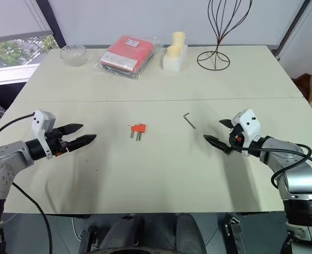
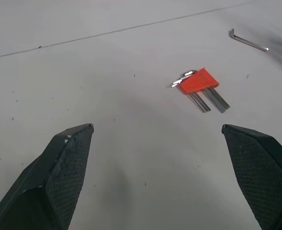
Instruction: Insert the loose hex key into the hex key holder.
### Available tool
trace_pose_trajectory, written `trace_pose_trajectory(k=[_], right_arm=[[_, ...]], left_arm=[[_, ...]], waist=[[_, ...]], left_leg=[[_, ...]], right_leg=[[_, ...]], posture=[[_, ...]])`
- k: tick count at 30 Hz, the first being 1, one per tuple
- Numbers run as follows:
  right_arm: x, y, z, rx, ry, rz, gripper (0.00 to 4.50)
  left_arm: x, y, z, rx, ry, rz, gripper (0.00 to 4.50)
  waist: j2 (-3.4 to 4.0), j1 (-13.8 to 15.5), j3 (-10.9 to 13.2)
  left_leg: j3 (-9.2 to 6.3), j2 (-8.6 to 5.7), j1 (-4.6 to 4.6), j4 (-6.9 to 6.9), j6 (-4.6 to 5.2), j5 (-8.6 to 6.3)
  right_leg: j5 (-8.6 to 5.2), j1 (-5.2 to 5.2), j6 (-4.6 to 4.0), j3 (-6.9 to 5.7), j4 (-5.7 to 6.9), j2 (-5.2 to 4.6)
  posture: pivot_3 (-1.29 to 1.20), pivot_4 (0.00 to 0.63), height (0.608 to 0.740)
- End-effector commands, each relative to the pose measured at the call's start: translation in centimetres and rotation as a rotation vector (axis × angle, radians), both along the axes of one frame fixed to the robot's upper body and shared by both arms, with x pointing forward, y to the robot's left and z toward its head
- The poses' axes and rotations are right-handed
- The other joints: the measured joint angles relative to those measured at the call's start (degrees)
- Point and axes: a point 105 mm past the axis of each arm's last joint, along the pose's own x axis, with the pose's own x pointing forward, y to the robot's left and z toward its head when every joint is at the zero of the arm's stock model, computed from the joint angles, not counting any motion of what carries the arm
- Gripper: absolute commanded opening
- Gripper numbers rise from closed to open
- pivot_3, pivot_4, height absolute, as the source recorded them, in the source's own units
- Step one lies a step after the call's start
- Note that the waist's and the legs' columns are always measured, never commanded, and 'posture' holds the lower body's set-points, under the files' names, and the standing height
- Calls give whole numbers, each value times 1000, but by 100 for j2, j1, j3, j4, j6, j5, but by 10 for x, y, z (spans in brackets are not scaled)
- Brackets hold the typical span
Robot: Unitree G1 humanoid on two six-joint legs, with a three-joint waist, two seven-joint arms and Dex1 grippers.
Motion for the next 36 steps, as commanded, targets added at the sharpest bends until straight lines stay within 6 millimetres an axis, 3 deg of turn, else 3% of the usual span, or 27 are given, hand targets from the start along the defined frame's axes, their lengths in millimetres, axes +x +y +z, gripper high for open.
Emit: trace_pose_trajectory(k=[1,6,10,14,17,21,26,36], right_arm=[[4,2,12,-1,-54,10,4500],[11,13,16,-14,-72,54,4500],[19,38,18,-28,-95,140,4500],[29,90,18,-5,-108,310,4500],[44,130,15,12,-117,412,4500],[60,163,-4,-130,-145,506,4500],[70,182,-16,-144,-115,571,4500],[77,200,-27,-158,-75,634,4500]], left_arm=[[4,-1,10,42,-59,-21,4481],[15,1,14,98,-94,-46,4481],[23,0,22,146,-113,-111,4481],[27,-13,36,174,-108,-261,4481],[25,-22,36,210,-56,-384,4481],[25,-29,30,234,-28,-441,4481],[18,-37,27,207,-32,-452,4481],[0,-41,13,149,-14,-394,4481]], waist=[[0,1,0],[0,-6,2],[1,-32,6],[-5,-39,11],[-3,-68,14],[-2,-109,14],[-5,-199,16],[-3,-346,15]], left_leg=[[0,0,0,0,0,0],[1,0,1,1,0,0],[3,2,0,-2,-1,0],[3,2,-1,0,-1,1],[5,2,0,-1,-4,3],[7,0,-12,-3,-39,22],[4,-1,-65,10,-44,25],[0,4,-65,7,-52,30]], right_leg=[[0,0,0,0,0,0],[1,0,-1,0,0,10],[1,-6,-2,0,1,14],[1,-7,-2,0,3,15],[3,-10,-3,-1,7,18],[3,-28,-2,-2,14,17],[7,-78,2,-4,19,16],[11,-86,-3,-3,30,20]], posture=[[0,150,740],[0,150,740],[0,150,740],[0,150,740],[0,150,740],[0,150,740],[0,150,740],[0,150,740]])
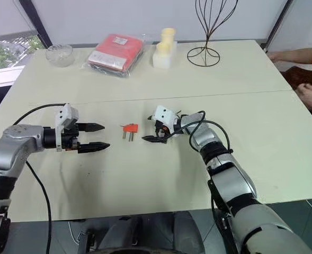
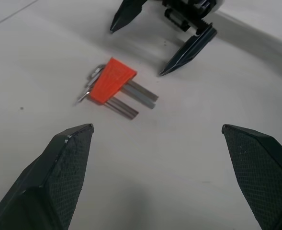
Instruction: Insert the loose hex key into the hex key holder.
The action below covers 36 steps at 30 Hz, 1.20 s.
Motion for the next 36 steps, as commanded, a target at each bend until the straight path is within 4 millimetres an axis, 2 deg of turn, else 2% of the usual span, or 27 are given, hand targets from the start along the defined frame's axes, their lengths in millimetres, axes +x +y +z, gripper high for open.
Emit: trace_pose_trajectory(k=[1,12,15,18,20,21,25,26,30,36], right_arm=[[1,12,10,15,-32,39,4500],[-2,36,6,4,22,94,4500],[-1,35,1,-18,25,79,3684],[-1,35,-2,-26,29,82,2259],[-1,35,0,-16,25,79,1131],[0,35,2,-10,18,73,980],[4,33,12,7,-38,65,988],[6,33,19,9,-80,72,988],[7,30,93,-108,-665,197,988],[-5,19,133,-245,-1186,286,988]], left_arm=[[-4,1,10,-27,-39,19,4481],[-12,2,4,-31,-27,52,4481],[-13,1,3,-36,-26,63,4500],[-14,1,0,-36,-26,70,4500],[-15,0,-2,-34,-26,75,4500],[-15,0,-3,-33,-26,77,4500],[-14,0,-4,-34,-27,77,4500],[-13,0,-3,-34,-29,76,4500],[1,4,8,-69,-55,87,4500],[23,-5,44,-223,-70,31,4500]], waist=[[0,-3,0],[2,11,-1],[2,6,-1],[2,7,-1],[3,10,-2],[2,10,-2],[2,17,-2],[2,18,-2],[4,41,0],[-6,3,-5]], left_leg=[[-1,0,0,0,0,0],[0,0,0,1,-2,1],[-1,0,0,0,-3,2],[-1,0,1,0,-4,2],[0,0,2,2,-7,4],[-1,0,2,2,-9,5],[-1,0,3,3,-10,6],[-1,0,3,3,-10,6],[-2,-5,-12,9,-11,6],[12,-7,-31,5,-18,10]], right_leg=[[0,-1,0,0,3,0],[1,-2,-1,0,4,-2],[1,-3,-1,0,4,0],[1,-2,-1,0,6,-1],[2,-1,-2,1,8,-1],[2,-2,-3,0,9,-1],[3,-2,-4,1,13,-1],[3,-2,-4,1,13,-1],[3,-17,-2,0,21,-4],[4,-79,0,-1,78,-5]], posture=[[0,150,740],[0,150,740],[0,150,740],[0,150,740],[0,150,740],[0,150,740],[0,150,740],[0,150,740],[0,150,740],[0,150,740]])
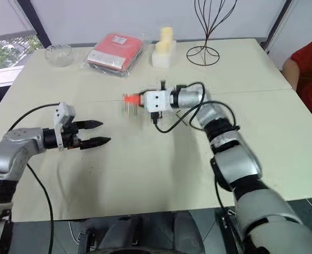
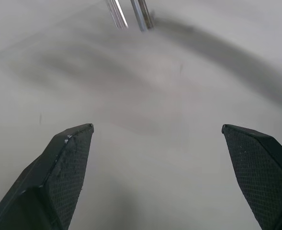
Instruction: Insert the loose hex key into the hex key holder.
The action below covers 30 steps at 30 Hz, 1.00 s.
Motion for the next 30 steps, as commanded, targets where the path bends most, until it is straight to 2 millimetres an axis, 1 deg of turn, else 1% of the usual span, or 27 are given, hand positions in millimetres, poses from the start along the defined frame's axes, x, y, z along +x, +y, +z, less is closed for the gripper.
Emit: trace_pose_trajectory(k=[1,3,5,8,13,17,20,24,30], right_arm=[[-16,10,22,-18,-286,110,988],[-20,9,28,-3,-369,134,988],[-21,7,31,4,-411,144,988],[-20,5,34,17,-442,136,988],[-19,3,37,40,-467,122,988],[-20,2,35,46,-467,121,988],[-21,2,34,48,-465,120,988],[-22,1,31,49,-455,117,988],[-23,1,26,45,-442,116,988]], left_arm=[[9,-2,28,-79,-40,-48,4500],[21,-10,41,-117,-55,-75,4500],[34,-17,55,-155,-74,-85,4500],[42,-33,64,-160,-79,-164,4500],[56,-50,68,-155,-88,-220,4500],[61,-62,72,-185,-93,-255,4500],[64,-69,71,-190,-94,-266,4500],[69,-75,73,-219,-98,-261,4500],[70,-77,74,-239,-102,-268,4500]], waist=[[-1,-15,0],[-1,-18,0],[-2,-2,0],[-5,-17,-2],[-5,-36,-2],[-5,-124,-1],[-5,-157,-2],[-5,-172,-2],[-5,-179,-2]], left_leg=[[1,0,0,-2,-3,2],[8,-6,0,0,-8,5],[6,-18,0,3,-11,7],[6,-25,0,6,-12,8],[5,-27,0,5,-12,8],[4,-27,0,4,-12,8],[3,-27,0,4,-12,8],[2,-27,0,5,-12,9],[2,-27,0,7,-12,9]], right_leg=[[0,-3,0,0,1,2],[0,-8,0,3,8,2],[0,-7,0,3,12,1],[0,-5,0,3,11,-1],[0,-5,0,2,12,-1],[0,-6,0,2,12,0],[0,-6,0,2,13,0],[0,-6,0,2,14,1],[0,-7,0,2,15,1]], posture=[[0,150,740],[0,150,740],[0,150,740],[0,150,740],[0,150,740],[0,150,740],[0,150,740],[0,150,740],[0,150,740]])
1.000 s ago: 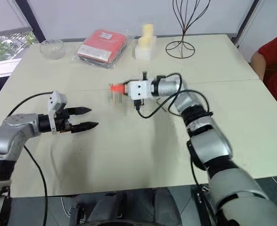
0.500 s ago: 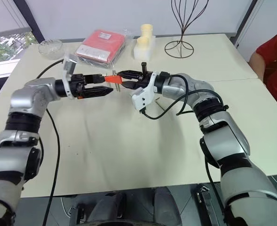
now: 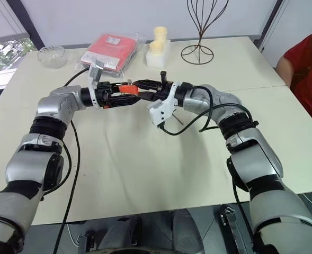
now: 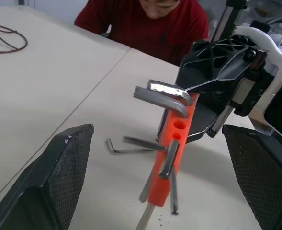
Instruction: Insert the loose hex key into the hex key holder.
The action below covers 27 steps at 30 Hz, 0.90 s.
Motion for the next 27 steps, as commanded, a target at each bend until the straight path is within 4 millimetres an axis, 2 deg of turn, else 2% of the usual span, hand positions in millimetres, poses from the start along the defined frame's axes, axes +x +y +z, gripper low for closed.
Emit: trace_pose_trajectory(k=[1,3,8,10,11,19,26,27], right_arm=[[-6,3,12,32,-31,26,988],[-6,3,11,31,-29,25,988],[-6,3,10,31,-27,23,988],[-6,3,10,32,-27,23,988],[-6,3,11,33,-26,23,988],[-6,4,11,43,-22,19,988],[-5,4,11,45,-19,14,988],[-5,4,11,45,-19,13,988]], left_arm=[[0,-1,25,-34,-83,-9,4245],[0,-1,26,-40,-84,-10,3649],[-1,-1,26,-47,-83,-17,994],[-2,-1,23,-33,-79,-29,95],[-3,-1,21,-27,-77,-34,52],[-2,-2,12,-9,-66,-11,53],[-2,-1,10,-9,-66,0,3448],[-2,-1,10,-12,-67,0,3448]], waist=[[0,1,0],[0,7,0],[0,12,0],[-1,7,0],[-1,6,0],[-1,2,0],[-1,1,-1],[-1,3,-1]], left_leg=[[0,0,0,1,0,0],[0,0,0,1,0,0],[0,-1,0,3,0,0],[0,-1,0,4,0,0],[0,-1,0,6,0,0],[-1,-1,0,14,0,0],[0,-1,0,15,0,0],[-1,-1,0,16,0,0]], right_leg=[[0,0,0,0,0,0],[0,0,0,0,0,0],[0,1,0,0,2,-1],[0,1,0,0,2,-1],[0,1,0,0,2,-1],[0,1,0,0,2,-1],[0,1,0,0,3,-1],[0,1,0,0,3,-1]], posture=[[0,150,740],[0,150,740],[0,150,740],[0,150,740],[0,150,740],[0,150,740],[0,150,740],[0,150,740]])
